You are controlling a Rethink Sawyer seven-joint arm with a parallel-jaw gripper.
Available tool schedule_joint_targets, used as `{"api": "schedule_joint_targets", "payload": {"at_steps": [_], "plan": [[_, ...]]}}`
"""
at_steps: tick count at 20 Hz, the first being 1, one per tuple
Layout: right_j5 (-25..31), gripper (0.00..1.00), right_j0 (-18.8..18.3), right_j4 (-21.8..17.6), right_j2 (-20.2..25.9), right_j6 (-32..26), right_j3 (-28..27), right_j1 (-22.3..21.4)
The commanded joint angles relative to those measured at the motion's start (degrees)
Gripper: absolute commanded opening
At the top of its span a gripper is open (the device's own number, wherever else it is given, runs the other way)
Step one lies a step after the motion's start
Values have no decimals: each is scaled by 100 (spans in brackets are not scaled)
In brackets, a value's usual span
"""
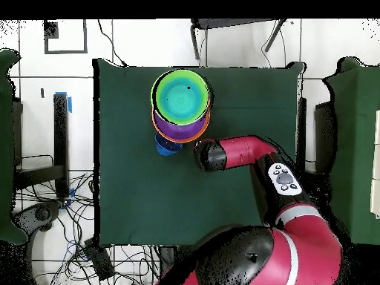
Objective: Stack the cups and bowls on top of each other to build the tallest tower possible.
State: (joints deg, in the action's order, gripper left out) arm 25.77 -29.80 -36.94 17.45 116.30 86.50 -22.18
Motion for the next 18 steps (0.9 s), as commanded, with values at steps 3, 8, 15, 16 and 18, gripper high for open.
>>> {"api": "schedule_joint_targets", "payload": {"at_steps": [3,8,15,16,18], "plan": [[-27,100,508,-397,163,-438,-558,525],[-80,100,619,-304,121,-319,-458,581],[-121,100,768,-180,102,-188,-354,615],[-138,100,802,-164,90,-147,-354,628],[-120,100,840,-97,107,-105,-342,662]]}}
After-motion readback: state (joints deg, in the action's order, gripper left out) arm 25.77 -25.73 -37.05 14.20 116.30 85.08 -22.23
